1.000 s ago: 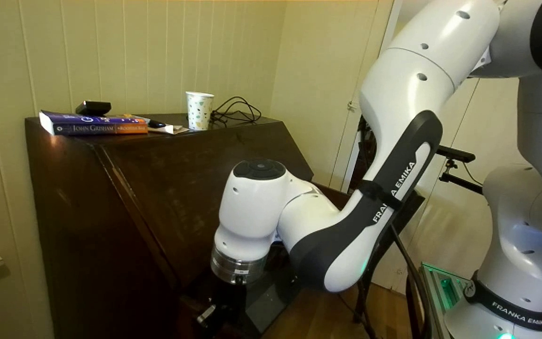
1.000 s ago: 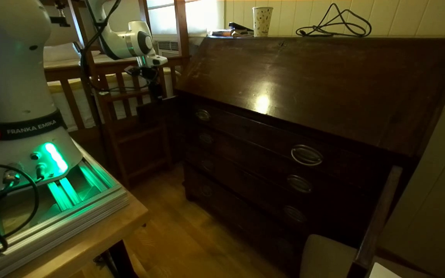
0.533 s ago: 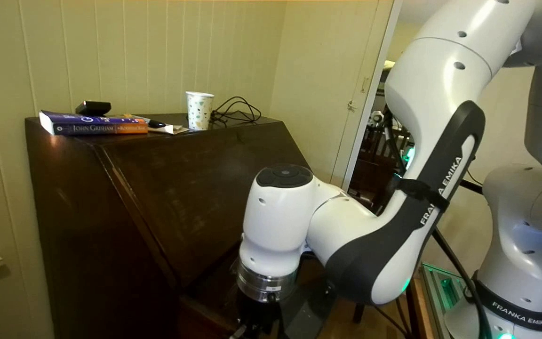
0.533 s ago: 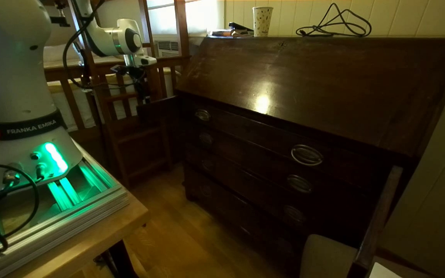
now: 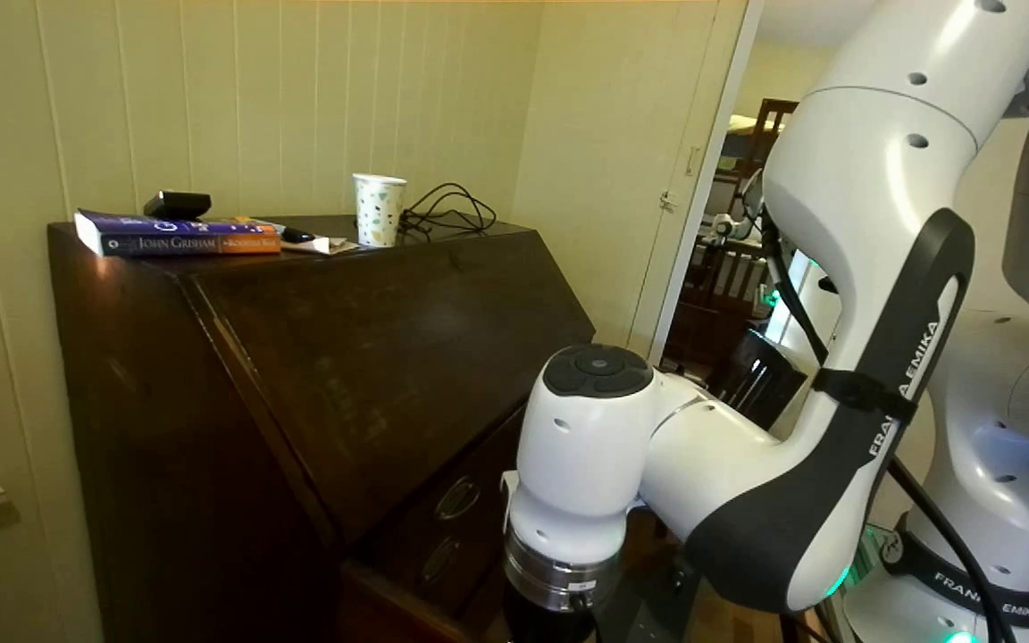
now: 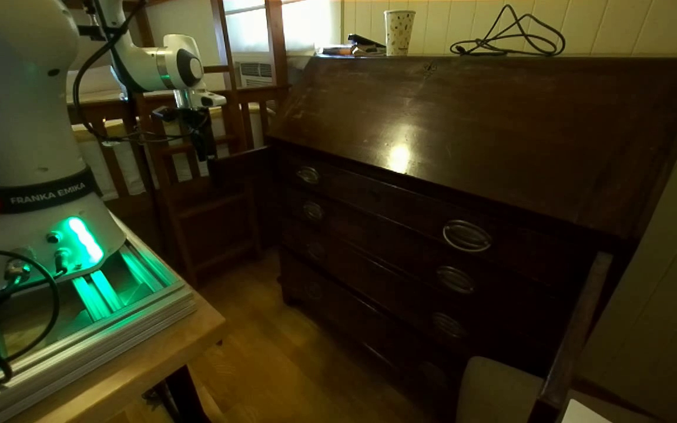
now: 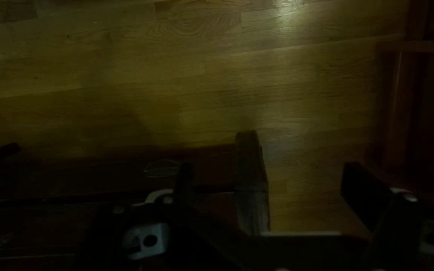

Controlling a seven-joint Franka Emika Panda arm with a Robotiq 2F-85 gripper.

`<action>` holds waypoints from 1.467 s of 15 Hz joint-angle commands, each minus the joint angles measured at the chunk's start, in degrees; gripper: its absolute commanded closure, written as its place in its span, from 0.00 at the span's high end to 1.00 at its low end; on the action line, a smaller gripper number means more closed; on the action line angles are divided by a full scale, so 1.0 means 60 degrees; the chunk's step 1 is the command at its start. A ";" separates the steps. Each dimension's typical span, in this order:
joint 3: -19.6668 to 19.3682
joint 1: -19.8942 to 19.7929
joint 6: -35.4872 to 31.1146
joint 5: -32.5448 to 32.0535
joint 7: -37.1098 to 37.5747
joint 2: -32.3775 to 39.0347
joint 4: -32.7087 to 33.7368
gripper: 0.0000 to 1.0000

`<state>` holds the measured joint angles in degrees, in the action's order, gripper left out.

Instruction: Push the wooden rail on the left backwards.

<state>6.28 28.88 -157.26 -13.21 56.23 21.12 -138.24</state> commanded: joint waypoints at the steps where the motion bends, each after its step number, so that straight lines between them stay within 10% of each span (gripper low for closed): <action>1: -0.0159 0.0256 -0.0469 -0.0090 0.0189 0.0084 0.0041 1.00; 5: -0.0282 0.0379 -0.0458 -0.0062 0.0135 0.0260 0.0144 0.94; 8: -0.0453 0.0463 -0.0466 -0.0113 0.0184 0.0365 0.0183 0.59; 16: -0.0949 0.0791 -0.0467 -0.0371 0.0213 0.0480 0.0350 0.05; 22: -0.1360 0.0947 -0.0499 -0.0771 0.0113 0.0599 0.0941 0.06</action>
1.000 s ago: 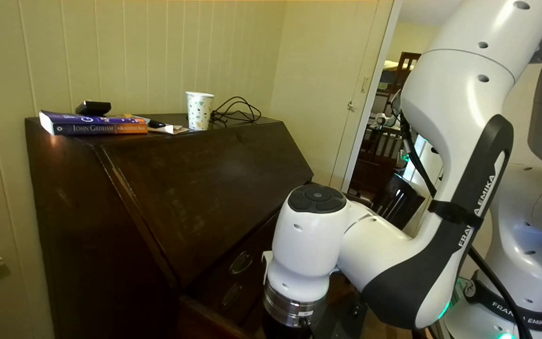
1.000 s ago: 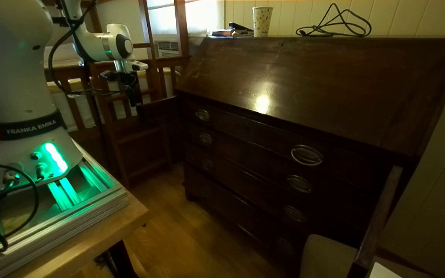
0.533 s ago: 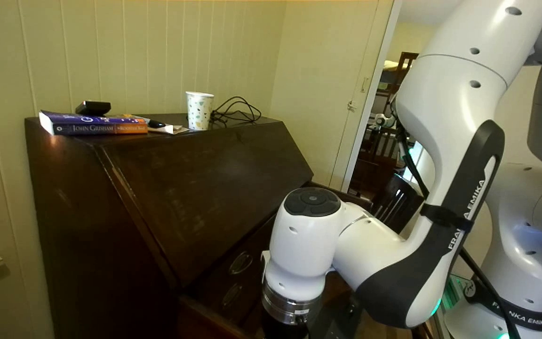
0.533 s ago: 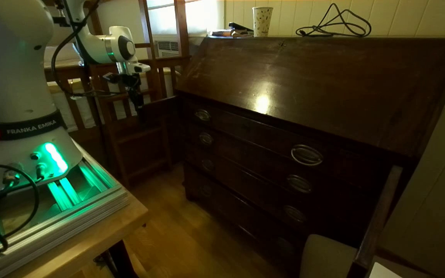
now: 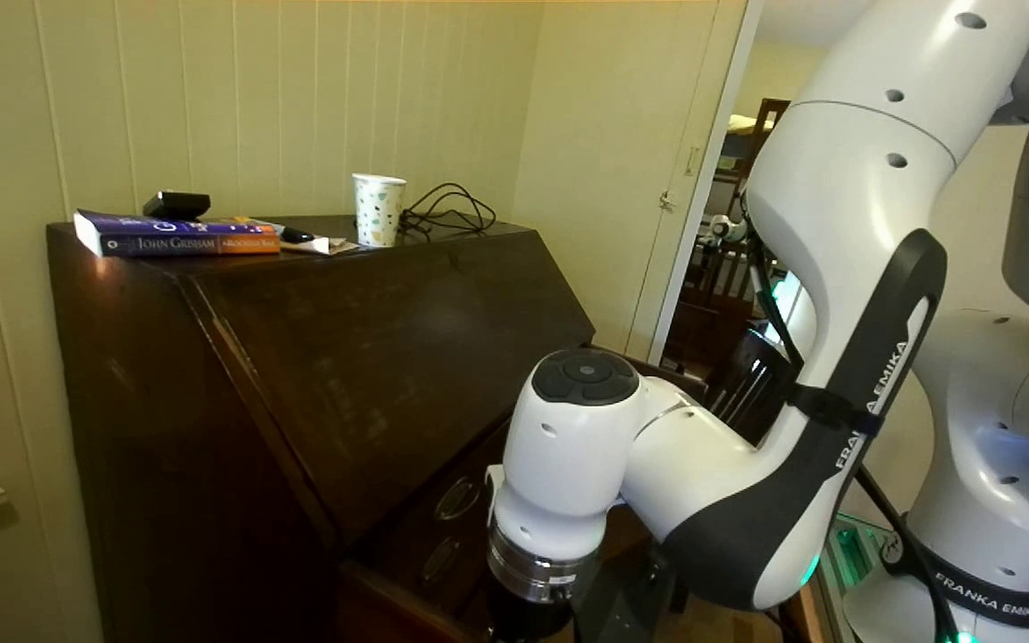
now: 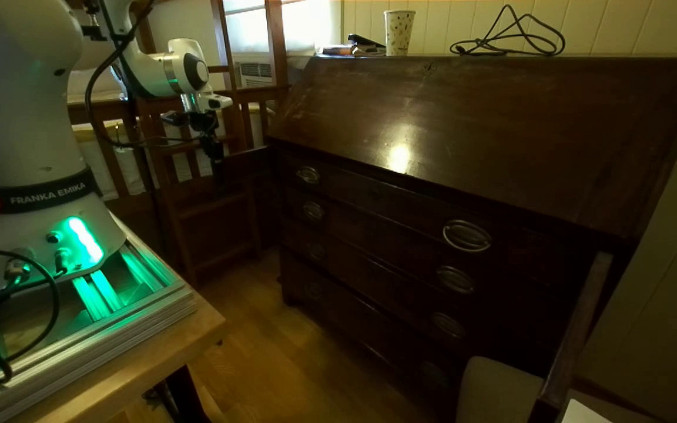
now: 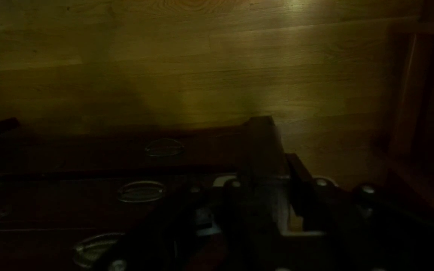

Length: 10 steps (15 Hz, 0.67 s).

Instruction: Push the wooden rail on the left backwards.

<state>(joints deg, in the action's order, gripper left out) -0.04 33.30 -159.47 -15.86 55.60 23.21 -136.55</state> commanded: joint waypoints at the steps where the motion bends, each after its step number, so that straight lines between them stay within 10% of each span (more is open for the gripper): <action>1: -0.0369 0.0171 -0.0111 -0.0362 0.0173 0.0385 0.0911 0.06; 10: -0.1103 0.0203 0.0027 -0.0365 -0.0234 0.1960 0.3363 0.06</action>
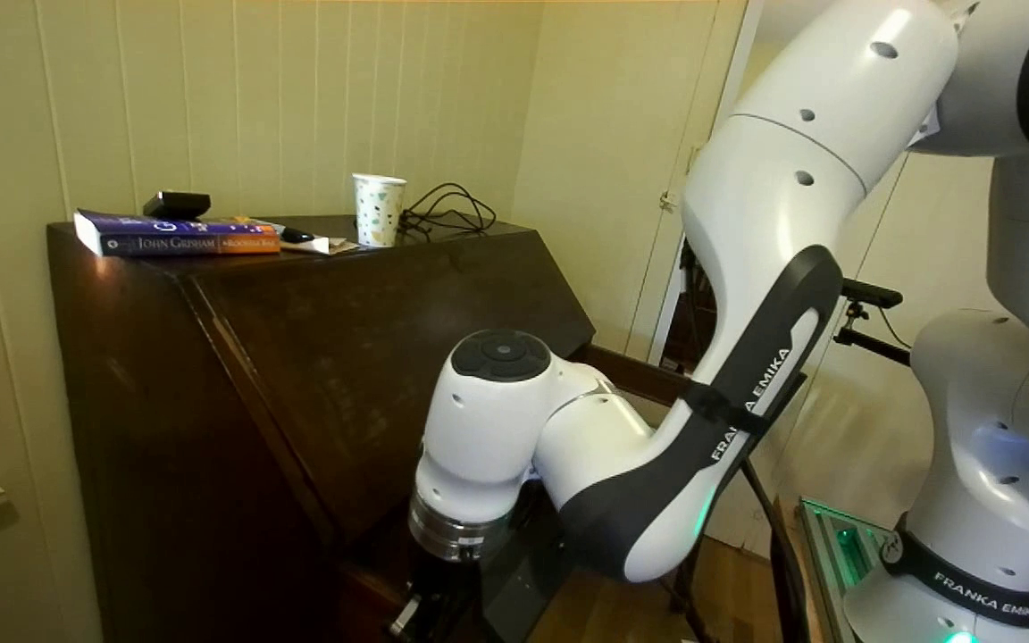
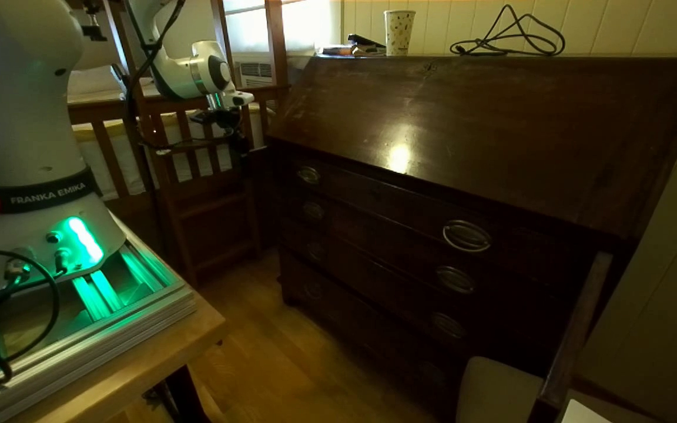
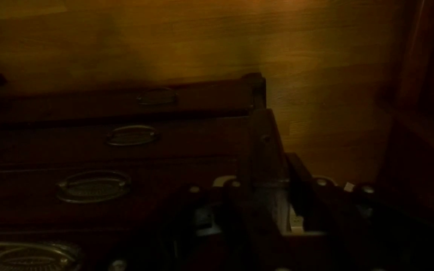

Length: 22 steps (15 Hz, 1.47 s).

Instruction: Push the wooden rail on the left backwards.

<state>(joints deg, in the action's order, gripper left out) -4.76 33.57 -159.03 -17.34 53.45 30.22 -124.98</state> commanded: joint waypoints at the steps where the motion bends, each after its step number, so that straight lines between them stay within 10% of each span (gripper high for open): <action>1: -0.0346 0.0157 0.0009 -0.0105 0.0116 0.0924 0.1667 0.06; 5: -0.0290 0.0018 0.0448 0.0008 -0.0021 0.1152 0.2220 0.06; 6: -0.0149 -0.0096 0.0623 0.0125 -0.0172 0.1166 0.2254 0.17; 7: -0.0069 -0.0148 0.0784 0.0183 -0.0276 0.1161 0.2271 0.51; 15: 0.0383 -0.0143 0.0626 0.0564 -0.0038 0.0141 0.0786 0.98; 22: 0.0199 0.0753 -0.0640 0.0155 0.1686 -0.1314 -0.1954 1.00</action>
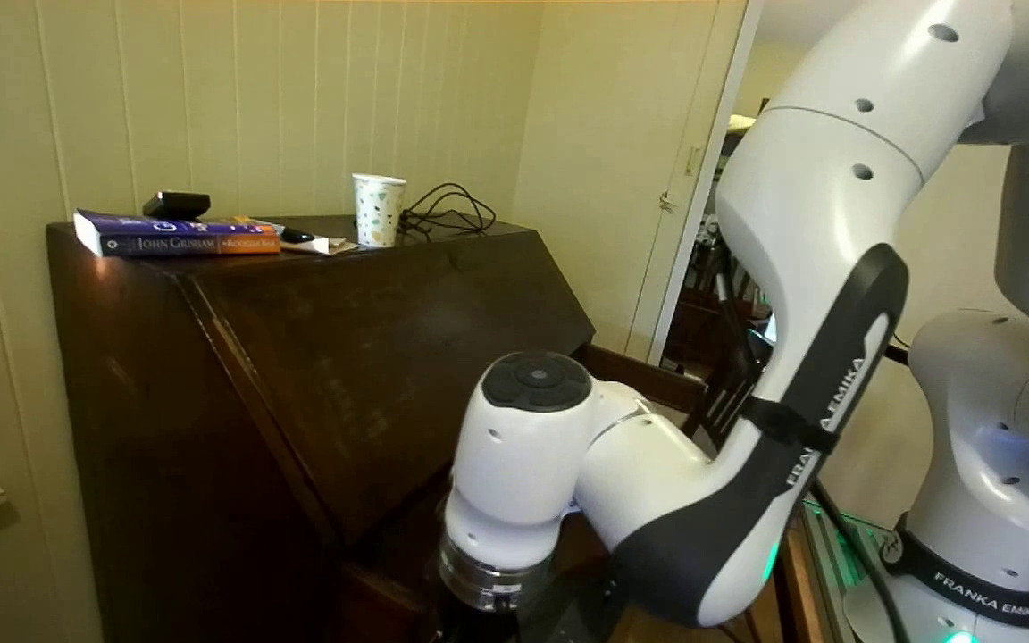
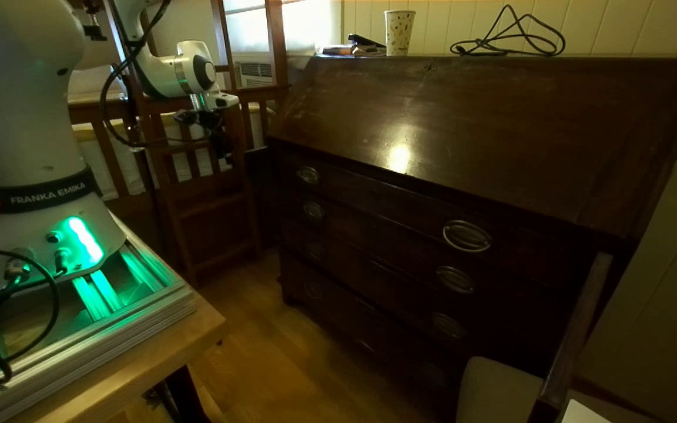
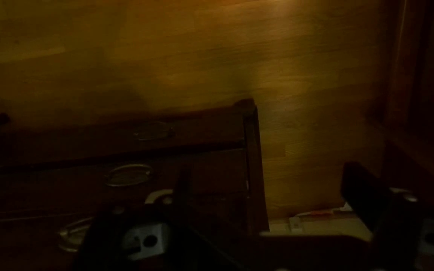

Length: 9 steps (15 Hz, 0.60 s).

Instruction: Push the wooden rail on the left backwards.

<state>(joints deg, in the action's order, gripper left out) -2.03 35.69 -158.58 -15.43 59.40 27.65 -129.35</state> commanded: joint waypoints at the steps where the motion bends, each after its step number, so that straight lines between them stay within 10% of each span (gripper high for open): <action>1: -0.0526 0.0700 -0.1022 -0.0449 0.0995 -0.1016 -0.1437 1.00; 9: -0.4147 0.3774 -0.2077 -0.3041 0.3223 -0.0804 -0.1720 1.00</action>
<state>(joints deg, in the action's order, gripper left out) -19.82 51.95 -170.48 -28.31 73.23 23.20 -138.39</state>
